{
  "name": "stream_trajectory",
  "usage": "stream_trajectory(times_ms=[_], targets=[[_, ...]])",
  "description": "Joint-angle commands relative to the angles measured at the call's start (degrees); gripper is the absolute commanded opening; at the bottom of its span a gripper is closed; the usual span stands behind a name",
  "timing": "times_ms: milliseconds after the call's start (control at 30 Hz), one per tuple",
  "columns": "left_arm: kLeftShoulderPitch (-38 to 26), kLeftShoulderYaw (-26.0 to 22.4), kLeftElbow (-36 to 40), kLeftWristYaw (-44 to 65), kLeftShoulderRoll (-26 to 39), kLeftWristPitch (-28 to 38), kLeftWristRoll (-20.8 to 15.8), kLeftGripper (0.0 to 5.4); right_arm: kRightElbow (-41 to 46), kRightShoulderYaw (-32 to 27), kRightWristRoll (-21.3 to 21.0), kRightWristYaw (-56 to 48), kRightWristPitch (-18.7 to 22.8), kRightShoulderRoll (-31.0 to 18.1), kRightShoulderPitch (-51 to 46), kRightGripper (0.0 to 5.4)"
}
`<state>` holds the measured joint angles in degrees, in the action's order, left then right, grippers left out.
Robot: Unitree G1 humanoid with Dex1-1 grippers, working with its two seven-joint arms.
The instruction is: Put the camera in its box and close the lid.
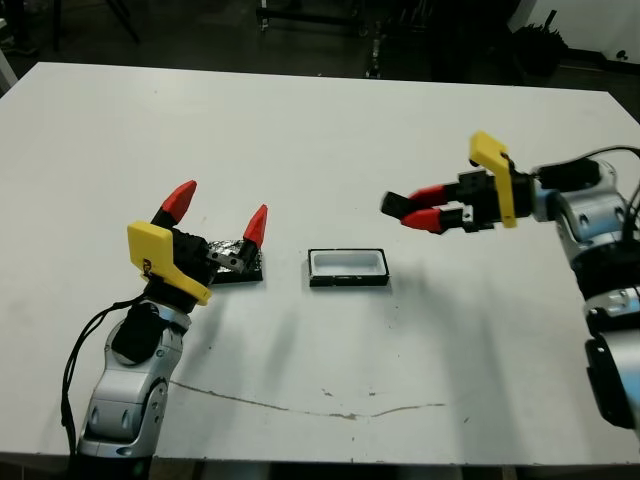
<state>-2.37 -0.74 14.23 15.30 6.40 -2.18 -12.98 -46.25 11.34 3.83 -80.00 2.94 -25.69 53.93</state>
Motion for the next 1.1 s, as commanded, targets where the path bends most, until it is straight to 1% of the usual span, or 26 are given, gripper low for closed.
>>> stream_trajectory(times_ms=[33, 100, 233, 300, 367, 467, 567, 667, 733, 833, 933, 1100], targets=[[0.24, 0.05, 0.29, -0.34, 0.41, -1.00, 0.44, 5.40, 1.09, 0.31, 0.08, -0.52, 0.35, 1.39, 1.45, 1.68], [0.16, 0.14, 0.19, -0.40, 0.50, -0.66, 0.90, 5.40, 2.43, 0.76, -0.05, -0.46, 1.58, 2.09, 1.27, 1.68], [0.03, 0.24, -0.08, -0.20, 0.59, -0.23, 1.61, 5.40, 5.08, 2.52, -0.52, -0.57, 5.65, 3.64, 1.41, 1.68], [0.01, 0.04, 0.08, 0.05, 0.33, -0.86, 0.80, 5.40, 6.32, 3.67, -0.89, -0.63, 7.86, 4.43, 1.56, 1.68], [0.05, -0.07, 0.23, 0.00, 0.15, -1.20, 0.38, 5.40, 7.49, 4.78, -1.52, -0.39, 8.45, 4.97, 1.53, 1.68], [0.07, 0.06, 0.33, -0.35, 0.31, -1.07, 1.04, 5.40, 7.38, 6.10, -1.86, -0.42, 8.95, 6.20, 1.58, 1.68], [0.16, 0.11, 0.42, -0.37, 0.39, -1.07, 1.22, 5.40, 6.59, 7.18, -1.93, -0.84, 10.88, 7.21, 1.93, 1.68], [0.17, 0.07, 0.29, -0.26, 0.42, -0.77, 1.27, 5.40, 6.93, 7.75, -2.21, -0.47, 11.11, 7.76, 1.44, 1.68], [0.18, -0.06, 0.25, 0.15, 0.39, -0.98, 0.59, 5.40, 7.24, 7.80, -2.01, -0.36, 11.39, 8.08, 0.86, 1.68], [0.19, -0.09, 0.10, 0.24, 0.33, -0.84, 0.50, 5.40, 7.66, 7.94, -2.20, 0.02, 10.23, 8.22, 0.14, 1.68], [0.25, 0.00, 0.13, 0.03, 0.32, -0.80, 0.90, 5.40, 7.73, 8.49, -2.63, 0.18, 10.28, 8.25, -0.21, 1.68], [0.35, -0.11, 0.14, 0.46, 0.06, -0.91, -0.12, 5.40, 6.50, 8.60, -2.69, -0.04, 9.31, 8.65, -0.67, 1.68]])
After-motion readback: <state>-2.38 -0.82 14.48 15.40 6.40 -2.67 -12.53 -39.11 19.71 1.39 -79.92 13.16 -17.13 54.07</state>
